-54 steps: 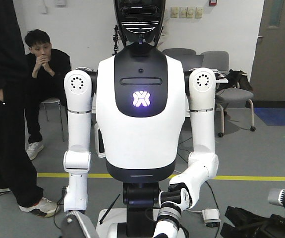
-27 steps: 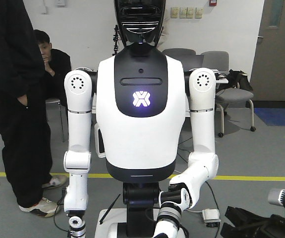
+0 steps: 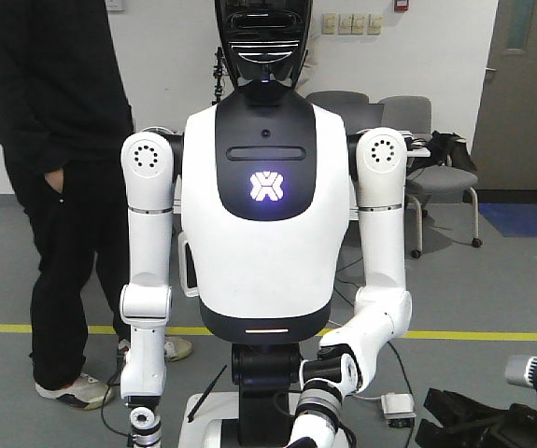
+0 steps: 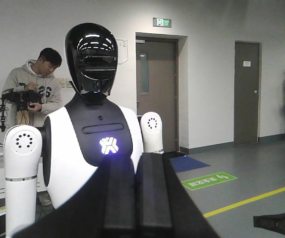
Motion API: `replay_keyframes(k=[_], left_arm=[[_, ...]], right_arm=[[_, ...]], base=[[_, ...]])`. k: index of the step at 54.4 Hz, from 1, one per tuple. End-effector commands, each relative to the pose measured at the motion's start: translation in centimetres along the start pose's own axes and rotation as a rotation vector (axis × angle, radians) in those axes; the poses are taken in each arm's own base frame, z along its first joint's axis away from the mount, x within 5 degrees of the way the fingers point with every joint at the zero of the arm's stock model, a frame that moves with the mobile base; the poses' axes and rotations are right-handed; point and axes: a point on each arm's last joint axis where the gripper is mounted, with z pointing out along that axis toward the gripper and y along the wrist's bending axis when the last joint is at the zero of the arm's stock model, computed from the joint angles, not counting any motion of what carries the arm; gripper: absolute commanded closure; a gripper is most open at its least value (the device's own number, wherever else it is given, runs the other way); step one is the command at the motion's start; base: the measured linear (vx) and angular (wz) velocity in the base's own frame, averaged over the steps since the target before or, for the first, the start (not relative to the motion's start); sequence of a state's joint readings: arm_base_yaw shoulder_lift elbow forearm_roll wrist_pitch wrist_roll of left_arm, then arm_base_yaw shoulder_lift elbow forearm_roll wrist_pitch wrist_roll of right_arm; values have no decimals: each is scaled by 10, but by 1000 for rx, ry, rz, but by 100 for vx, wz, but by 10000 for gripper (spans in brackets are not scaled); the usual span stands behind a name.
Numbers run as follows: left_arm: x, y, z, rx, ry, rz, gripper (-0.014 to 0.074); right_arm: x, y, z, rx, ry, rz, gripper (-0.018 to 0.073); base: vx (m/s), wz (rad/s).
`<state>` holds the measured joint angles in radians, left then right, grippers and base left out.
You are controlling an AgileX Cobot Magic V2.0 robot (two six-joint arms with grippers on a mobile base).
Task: Pick snacks and fruit into basket
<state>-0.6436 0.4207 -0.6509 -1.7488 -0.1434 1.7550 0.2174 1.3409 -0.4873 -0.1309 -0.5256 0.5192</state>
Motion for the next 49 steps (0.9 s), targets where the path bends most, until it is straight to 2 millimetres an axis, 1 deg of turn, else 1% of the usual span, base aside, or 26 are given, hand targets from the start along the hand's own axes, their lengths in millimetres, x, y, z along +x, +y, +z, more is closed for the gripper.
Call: replay_keyframes(k=[1, 10, 13, 16, 19, 23, 26, 28, 29, 31, 32, 33, 34, 36, 38, 41, 45, 49], left_arm=[[-8, 1, 0, -7, -16, 14, 606], [-7, 7, 0, -77, -2, 107, 606], [-7, 8, 0, -84, -4, 122, 606], [-9, 7, 0, -79, -24, 182, 606], [-13, 4, -2, -51, -66, 257, 606], [-17, -6, -5, 56, -111, 329, 606], [-15, -14, -9, 151, -98, 421, 606], [-11, -17, -11, 192, -62, 406, 606], [-9, -18, -13, 219, -29, 350, 606], [-4, -18, -17, 238, 28, 332, 605], [-3, -18, -18, 239, 56, 275, 605], [0, -18, -20, 241, 92, 278, 605], [4, -17, -22, 234, 140, 209, 605], [10, -14, -26, 209, 231, 136, 605], [19, -11, -29, 174, 320, 88, 605], [28, -7, -32, 117, 402, -1, 605], [40, -6, -33, 90, 413, -75, 605], [54, -7, -34, 113, 350, -86, 605]], right_arm=[[-19, 8, -3, -54, -119, -17, 568], [-19, 8, -3, -54, -119, -17, 568], [-19, 8, -3, -54, -119, -17, 568], [-19, 8, -3, -54, -119, -17, 568], [-19, 8, -3, -54, -119, -17, 568], [-19, 8, -3, -54, -119, -17, 568], [-19, 8, -3, -54, -119, -17, 568], [-19, 8, -3, -54, -119, -17, 568], [-19, 8, -3, -54, -117, -17, 568], [-19, 8, -3, -54, -117, -17, 568], [-19, 8, -3, -54, -117, -17, 568], [-19, 8, -3, -54, -117, -17, 568], [-19, 8, -3, -54, -117, -17, 568], [-19, 8, -3, -54, -117, -17, 568], [-19, 8, -3, -54, -117, -17, 568], [-19, 8, -3, -54, -117, -17, 568], [-19, 8, -3, -54, -117, -17, 568], [-19, 8, -3, -54, -117, -17, 568]], base=[[0, 0], [0, 0], [0, 0], [0, 0], [0, 0], [0, 0], [0, 0], [0, 0], [0, 0], [0, 0], [0, 0], [0, 0], [0, 0], [0, 0], [0, 0], [0, 0], [0, 0], [0, 0]])
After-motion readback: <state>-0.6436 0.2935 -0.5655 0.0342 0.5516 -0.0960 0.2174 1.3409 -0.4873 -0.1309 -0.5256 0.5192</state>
